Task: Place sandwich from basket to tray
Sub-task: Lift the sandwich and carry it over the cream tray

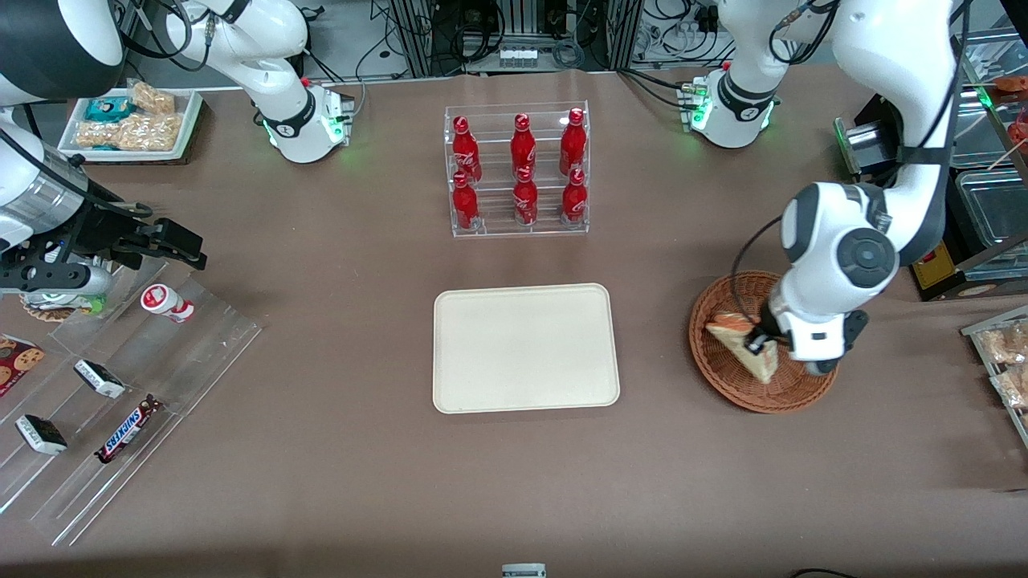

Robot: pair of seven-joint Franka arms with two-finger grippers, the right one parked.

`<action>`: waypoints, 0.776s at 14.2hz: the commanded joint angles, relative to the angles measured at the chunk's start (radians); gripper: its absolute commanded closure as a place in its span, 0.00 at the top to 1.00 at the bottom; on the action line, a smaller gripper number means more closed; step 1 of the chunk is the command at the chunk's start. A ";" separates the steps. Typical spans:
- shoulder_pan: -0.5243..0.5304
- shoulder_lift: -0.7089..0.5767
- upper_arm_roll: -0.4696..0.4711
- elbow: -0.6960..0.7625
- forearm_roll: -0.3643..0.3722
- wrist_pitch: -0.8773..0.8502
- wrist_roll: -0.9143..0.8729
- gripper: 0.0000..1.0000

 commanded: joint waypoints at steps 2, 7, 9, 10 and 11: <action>-0.178 0.155 0.008 0.240 -0.002 -0.065 -0.004 0.04; -0.392 0.326 0.011 0.415 0.002 0.016 0.089 0.06; -0.455 0.352 0.010 0.408 0.054 0.099 0.101 0.06; -0.479 0.369 0.010 0.408 0.085 0.121 0.089 0.06; -0.504 0.390 0.011 0.409 0.109 0.148 0.088 0.07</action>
